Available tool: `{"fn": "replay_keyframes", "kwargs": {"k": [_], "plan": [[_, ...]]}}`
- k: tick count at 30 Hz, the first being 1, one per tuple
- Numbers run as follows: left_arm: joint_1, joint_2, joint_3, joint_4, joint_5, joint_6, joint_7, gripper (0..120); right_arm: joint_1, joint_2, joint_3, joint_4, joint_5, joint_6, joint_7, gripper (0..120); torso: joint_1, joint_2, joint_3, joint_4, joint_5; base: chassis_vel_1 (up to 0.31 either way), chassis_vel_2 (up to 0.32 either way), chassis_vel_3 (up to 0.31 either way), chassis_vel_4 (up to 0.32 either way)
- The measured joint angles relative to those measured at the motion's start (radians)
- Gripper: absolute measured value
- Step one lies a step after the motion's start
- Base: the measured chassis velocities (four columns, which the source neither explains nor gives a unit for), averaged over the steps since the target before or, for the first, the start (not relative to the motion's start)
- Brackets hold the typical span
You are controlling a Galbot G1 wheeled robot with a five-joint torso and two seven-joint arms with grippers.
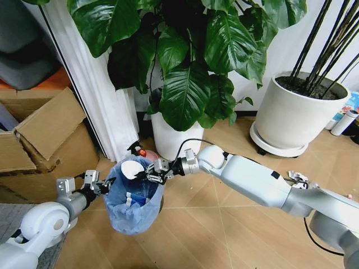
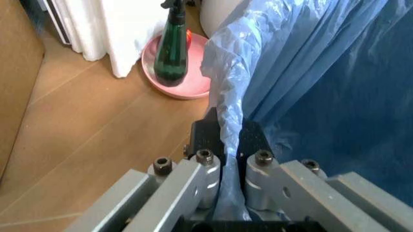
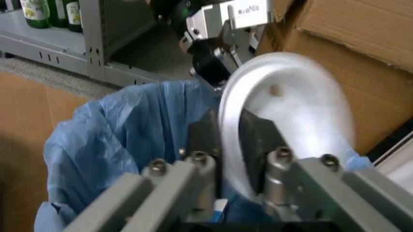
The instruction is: Pick up the trash bin and place the garbage on the floor into it.
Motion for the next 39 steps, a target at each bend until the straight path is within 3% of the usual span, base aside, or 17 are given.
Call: {"fn": "replay_keyframes", "kwargs": {"k": [2, 6, 10, 19, 20, 23, 25, 28, 29, 32, 39], "plan": [[0.0, 0.0, -0.001, -0.001, -0.003, 0.0, -0.001, 0, 0.0, 0.0, 0.001, -0.001, 0.0, -0.002, -0.001, 17, 0.0, 0.0, 0.0, 0.0, 0.0, 0.0, 0.0, 0.0, 0.0], [-0.001, -0.002, -0.001, -0.006, -0.022, 0.005, -0.007, 0, -0.004, 0.001, 0.009, -0.012, -0.001, -0.005, 0.0, 38, 0.0, 0.0, 0.0, -0.0001, 0.0001, 0.0, 0.0, 0.0, 0.0], [0.0, -0.002, -0.002, -0.008, -0.025, 0.006, -0.009, 0, -0.01, 0.007, 0.024, -0.022, 0.002, -0.005, 0.011, 47, 0.0, 0.0, 0.0, -0.0002, 0.0, 0.0, 0.0, 0.0, 0.0], [0.007, -0.004, 0.007, -0.012, -0.027, 0.01, -0.015, 0, -0.04, 0.042, 0.083, -0.065, 0.008, 0.006, 0.053, 86, 0.0, 0.0, 0.0, 0.0001, 0.0001, 0.0, 0.0, 0.0, 0.0], [0.007, -0.004, 0.007, -0.012, -0.027, 0.01, -0.015, 0, -0.04, 0.042, 0.083, -0.065, 0.008, 0.006, 0.053, 86, 0.0, 0.0, 0.0, 0.0001, 0.0001, 0.0, 0.0, 0.0, 0.0], [0.008, -0.005, 0.002, -0.014, -0.032, 0.012, -0.019, 0, -0.068, 0.037, 0.123, -0.068, 0.027, 0.004, 0.122, 98, 0.0, 0.0, 0.0, 0.0001, 0.0001, 0.0, 0.0, 0.0, 0.0], [0.011, -0.005, -0.003, -0.015, -0.033, 0.012, -0.02, 0, -0.09, 0.029, 0.141, -0.064, 0.042, 0.0, 0.179, 98, 0.0, 0.0, 0.0, 0.0002, 0.0, 0.0, 0.0, 0.0, 0.0], [0.026, -0.014, -0.023, -0.017, -0.033, 0.012, -0.02, 0, -0.198, -0.018, 0.2, -0.024, 0.064, -0.03, 0.417, 100, 0.0, 0.0, 0.0, 0.0003, 0.0005, 0.0, 0.0, 0.0, 0.0], [0.026, -0.014, -0.023, -0.017, -0.033, 0.012, -0.02, 0, -0.198, -0.018, 0.2, -0.024, 0.064, -0.03, 0.417, 100, 0.0, 0.0, 0.0, 0.0003, 0.0005, 0.0, 0.0, 0.0, 0.0], [0.043, -0.031, -0.05, -0.018, -0.033, 0.012, -0.02, 0, -0.341, -0.076, 0.277, 0.001, 0.067, -0.018, 0.631, 100, 0.0, 0.0, 0.0, -0.0003, 0.0005, 0.0, 0.0, 0.0, 0.0], [0.071, -0.052, -0.088, -0.02, -0.015, 0.01, -0.012, 0, -0.569, -0.125, 0.46, 0.034, 0.051, -0.018, 0.702, 100, 0.0, 0.0, 0.0, 0.0002, 0.0002, 0.0, 0.0, 0.0, 0.0]]}}
